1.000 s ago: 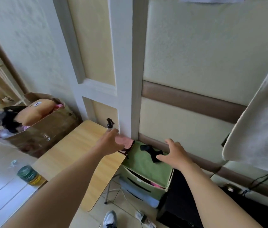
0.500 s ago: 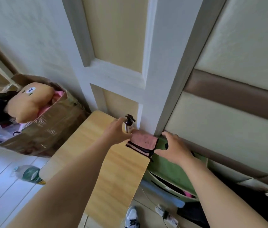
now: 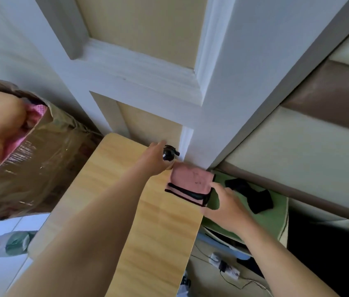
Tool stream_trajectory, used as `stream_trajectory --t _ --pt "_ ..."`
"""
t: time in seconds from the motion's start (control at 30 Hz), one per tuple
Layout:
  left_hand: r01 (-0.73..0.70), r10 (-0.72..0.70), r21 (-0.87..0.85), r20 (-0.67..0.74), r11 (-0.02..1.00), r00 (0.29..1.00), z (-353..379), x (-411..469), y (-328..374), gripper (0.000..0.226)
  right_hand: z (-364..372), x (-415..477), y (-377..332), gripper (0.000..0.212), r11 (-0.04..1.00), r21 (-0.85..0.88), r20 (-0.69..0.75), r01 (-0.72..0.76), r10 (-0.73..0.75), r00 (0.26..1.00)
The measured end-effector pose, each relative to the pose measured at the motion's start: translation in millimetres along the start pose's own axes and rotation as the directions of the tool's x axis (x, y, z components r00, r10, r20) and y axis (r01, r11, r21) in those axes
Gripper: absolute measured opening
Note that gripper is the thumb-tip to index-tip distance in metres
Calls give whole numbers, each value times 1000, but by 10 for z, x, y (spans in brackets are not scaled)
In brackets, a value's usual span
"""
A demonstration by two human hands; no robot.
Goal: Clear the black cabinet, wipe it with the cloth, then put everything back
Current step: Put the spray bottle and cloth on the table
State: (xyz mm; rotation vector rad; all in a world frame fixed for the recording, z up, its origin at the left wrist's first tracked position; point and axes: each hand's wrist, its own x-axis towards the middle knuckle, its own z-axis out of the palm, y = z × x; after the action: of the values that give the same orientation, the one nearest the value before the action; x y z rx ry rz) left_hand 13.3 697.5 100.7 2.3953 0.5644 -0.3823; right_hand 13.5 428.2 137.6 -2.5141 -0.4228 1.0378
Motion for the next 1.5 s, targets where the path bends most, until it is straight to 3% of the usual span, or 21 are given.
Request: stream_trajectory --t 0.2,0.5,0.93,1.23,1.5 --pt "-49 46 55 60 997 997 144 455 -56 71 101 144 145 79 998 21 39 -62 61 997" --pt "-27 18 153 59 988 998 424 659 -145 23 200 268 219 79 995 55 49 -84 82 995" --pt "12 -8 156 -25 988 1000 273 363 41 11 10 144 313 79 995 81 11 -56 56 998" --pt "-59 64 190 -24 980 998 128 -265 841 11 -434 -541 501 79 992 119 -96 -29 40 995" --pt "-145 153 191 -30 971 988 377 -874 1833 6 -913 -1287 1196 81 983 185 -233 4 40 972"
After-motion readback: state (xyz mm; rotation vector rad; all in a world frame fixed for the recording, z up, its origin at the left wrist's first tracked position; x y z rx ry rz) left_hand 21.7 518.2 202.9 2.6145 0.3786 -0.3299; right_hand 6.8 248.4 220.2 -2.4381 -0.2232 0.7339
